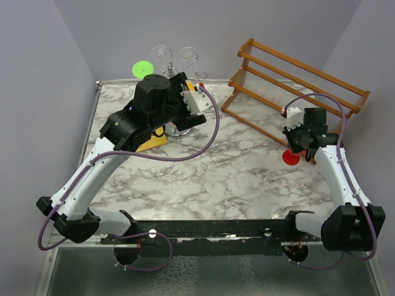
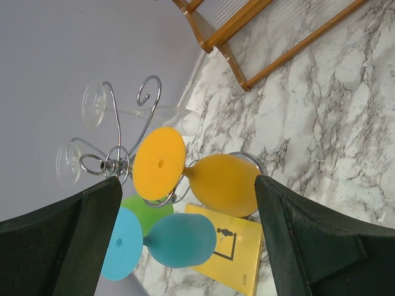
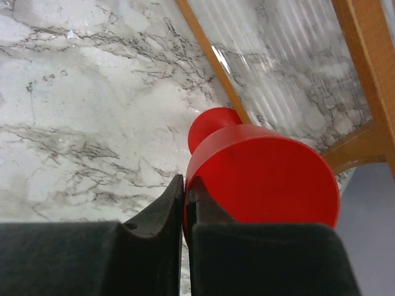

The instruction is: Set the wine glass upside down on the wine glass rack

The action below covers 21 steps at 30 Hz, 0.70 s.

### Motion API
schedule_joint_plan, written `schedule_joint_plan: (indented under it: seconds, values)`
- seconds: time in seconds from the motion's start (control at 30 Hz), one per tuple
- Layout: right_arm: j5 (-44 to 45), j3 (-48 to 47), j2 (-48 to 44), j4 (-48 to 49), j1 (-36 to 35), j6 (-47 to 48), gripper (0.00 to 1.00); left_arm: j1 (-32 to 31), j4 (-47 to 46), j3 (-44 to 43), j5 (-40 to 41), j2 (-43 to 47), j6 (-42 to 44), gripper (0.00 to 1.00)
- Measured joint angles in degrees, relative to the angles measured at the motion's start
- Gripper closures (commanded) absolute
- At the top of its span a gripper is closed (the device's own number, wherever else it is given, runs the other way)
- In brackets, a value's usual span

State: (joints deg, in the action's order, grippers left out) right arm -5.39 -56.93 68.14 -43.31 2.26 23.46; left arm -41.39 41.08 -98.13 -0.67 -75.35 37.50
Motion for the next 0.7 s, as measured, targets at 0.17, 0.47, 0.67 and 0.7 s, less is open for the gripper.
schedule_joint_plan:
  seconds: [0.17,0.47,0.67,0.7]
  values:
    - [-0.4,-0.5,0.1,-1.0,0.0,0.8,0.98,0.0,-0.1,0.0,0.0,0.0,-0.5,0.08]
    - [-12.6,-9.9,-0.2,-6.6,0.0,5.0,0.98,0.0,-0.8,0.2,-0.2,0.0,-3.5,0.01]
    - [-24.5,-17.4,-1.0,-8.1,0.0,6.4,0.98,0.0,-1.9,0.2,-1.6,0.0,-8.3,0.01]
    - [-26.2,-18.3,-1.2,-8.1,0.0,6.4,0.98,0.0,-2.1,0.2,-1.7,0.0,-9.1,0.01]
